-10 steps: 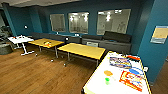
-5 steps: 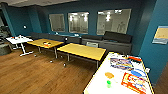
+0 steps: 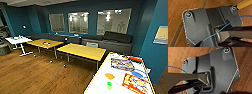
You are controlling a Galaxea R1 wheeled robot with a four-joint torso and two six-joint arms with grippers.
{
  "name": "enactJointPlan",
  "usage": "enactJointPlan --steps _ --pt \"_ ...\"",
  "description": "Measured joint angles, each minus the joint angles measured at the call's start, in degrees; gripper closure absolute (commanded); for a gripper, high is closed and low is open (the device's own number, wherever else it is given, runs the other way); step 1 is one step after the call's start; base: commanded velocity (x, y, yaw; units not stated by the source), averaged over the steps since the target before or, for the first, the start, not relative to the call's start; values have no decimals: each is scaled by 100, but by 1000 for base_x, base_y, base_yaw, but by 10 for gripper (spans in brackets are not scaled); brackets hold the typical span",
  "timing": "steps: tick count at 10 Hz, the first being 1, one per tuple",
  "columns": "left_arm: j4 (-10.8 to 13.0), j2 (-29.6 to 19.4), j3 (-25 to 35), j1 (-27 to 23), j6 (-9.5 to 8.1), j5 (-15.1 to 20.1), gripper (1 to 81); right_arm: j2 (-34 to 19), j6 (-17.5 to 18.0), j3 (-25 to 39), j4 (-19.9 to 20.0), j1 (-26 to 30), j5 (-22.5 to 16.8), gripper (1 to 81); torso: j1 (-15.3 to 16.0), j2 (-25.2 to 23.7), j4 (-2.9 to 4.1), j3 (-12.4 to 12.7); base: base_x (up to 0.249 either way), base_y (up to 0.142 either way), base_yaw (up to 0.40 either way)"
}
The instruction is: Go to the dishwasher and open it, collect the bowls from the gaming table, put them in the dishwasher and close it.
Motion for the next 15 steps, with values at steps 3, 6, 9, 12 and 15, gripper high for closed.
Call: enactJointPlan --steps 3,6,9,12,15 --pt "0 9 -2 41 0 24 10 0 1 0 0 -11 -2 10 -2 0 0 0 0 0 0" --pt "0 9 -2 39 0 22 10 0 0 0 0 -11 0 10 -2 0 0 0 0 0 -226" --pt "0 7 -2 44 2 27 10 0 0 0 0 -11 0 10 -5 0 0 0 0 0 -282" --pt "0 -26 -5 -2 0 18 10 28 0 0 -1 -12 -7 10 -5 0 0 0 0 0 -299" --pt "0 -6 0 15 2 33 10 11 1 -7 0 -9 0 10 -5 0 0 0 0 0 -303"
